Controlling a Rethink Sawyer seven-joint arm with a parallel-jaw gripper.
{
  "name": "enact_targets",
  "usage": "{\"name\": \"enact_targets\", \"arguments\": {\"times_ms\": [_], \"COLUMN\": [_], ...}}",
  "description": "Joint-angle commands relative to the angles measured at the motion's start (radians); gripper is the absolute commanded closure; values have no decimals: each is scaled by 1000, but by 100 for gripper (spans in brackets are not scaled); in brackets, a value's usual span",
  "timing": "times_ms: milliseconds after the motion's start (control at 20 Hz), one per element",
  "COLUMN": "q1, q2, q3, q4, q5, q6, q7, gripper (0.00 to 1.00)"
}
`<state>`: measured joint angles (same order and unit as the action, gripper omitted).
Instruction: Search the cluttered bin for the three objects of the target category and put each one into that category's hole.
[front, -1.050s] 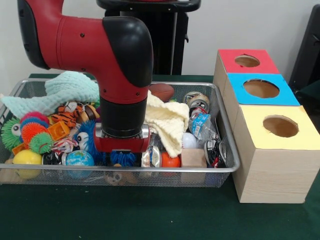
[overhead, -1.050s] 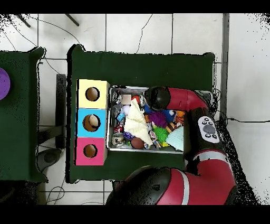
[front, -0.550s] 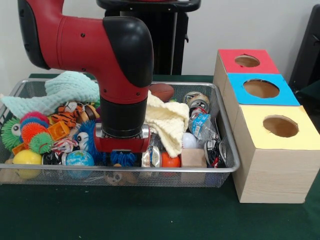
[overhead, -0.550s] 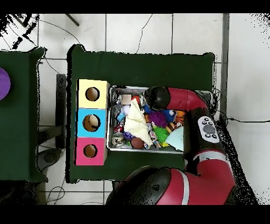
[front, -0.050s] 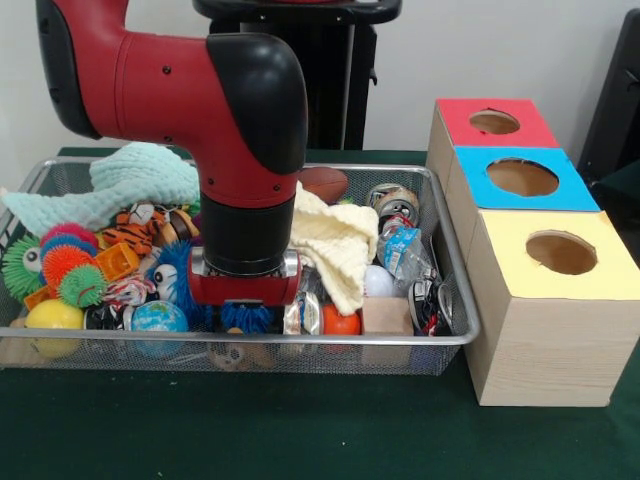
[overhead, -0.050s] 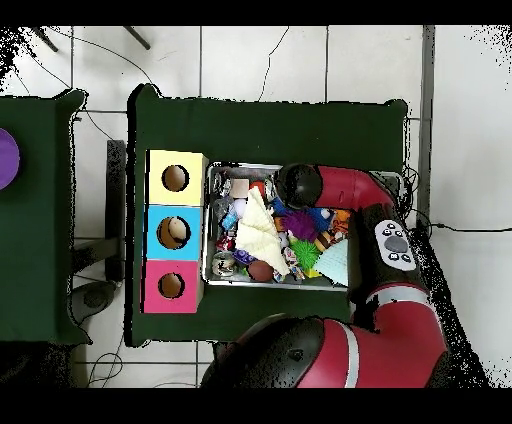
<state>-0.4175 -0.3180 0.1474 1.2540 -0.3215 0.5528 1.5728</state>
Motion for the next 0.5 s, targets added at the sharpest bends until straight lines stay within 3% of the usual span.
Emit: {"name": "enact_targets", "arguments": {"times_ms": [50,500], "q1": [-34,-49], "q2": [229,221], "q3": [82,92], "q4": [4,27], "q5": [-160,-172], "q6": [-543,-563], "q7": [86,83], "gripper": [0,0]}}
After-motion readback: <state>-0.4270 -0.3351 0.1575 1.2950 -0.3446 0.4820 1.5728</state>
